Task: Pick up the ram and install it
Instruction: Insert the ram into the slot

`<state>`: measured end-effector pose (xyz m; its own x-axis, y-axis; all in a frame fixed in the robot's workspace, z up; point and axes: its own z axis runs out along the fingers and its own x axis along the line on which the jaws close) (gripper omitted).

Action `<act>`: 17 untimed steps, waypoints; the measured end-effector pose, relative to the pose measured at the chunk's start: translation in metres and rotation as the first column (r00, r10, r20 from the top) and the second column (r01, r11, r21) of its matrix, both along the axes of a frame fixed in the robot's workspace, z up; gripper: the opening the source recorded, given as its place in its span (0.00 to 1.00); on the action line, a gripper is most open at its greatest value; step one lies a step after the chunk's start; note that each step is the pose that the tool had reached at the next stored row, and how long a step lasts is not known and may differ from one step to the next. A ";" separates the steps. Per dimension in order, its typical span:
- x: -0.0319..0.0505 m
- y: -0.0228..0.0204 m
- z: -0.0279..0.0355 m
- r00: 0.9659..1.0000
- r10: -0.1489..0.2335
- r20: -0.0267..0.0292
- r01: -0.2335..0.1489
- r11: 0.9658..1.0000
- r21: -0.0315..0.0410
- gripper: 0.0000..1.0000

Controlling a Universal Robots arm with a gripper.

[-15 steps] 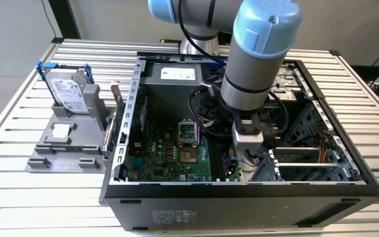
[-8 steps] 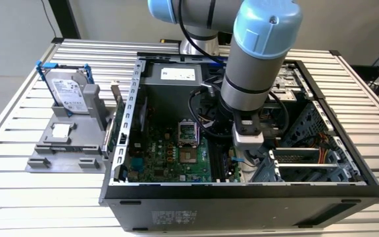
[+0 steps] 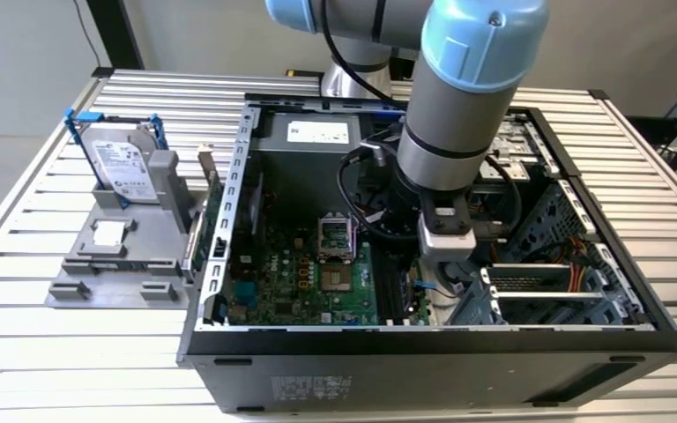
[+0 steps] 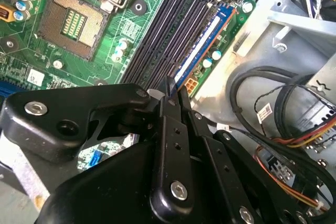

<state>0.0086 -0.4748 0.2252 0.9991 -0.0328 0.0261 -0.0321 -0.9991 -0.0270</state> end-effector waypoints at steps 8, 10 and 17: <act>-0.0003 -0.0001 -0.0001 1.000 0.002 0.000 -0.002 1.000 -0.006 0.00; -0.0006 0.0000 -0.0005 1.000 0.002 0.000 -0.002 1.000 -0.006 0.00; -0.0008 -0.0011 -0.0011 1.000 0.003 0.000 -0.003 1.000 -0.009 0.00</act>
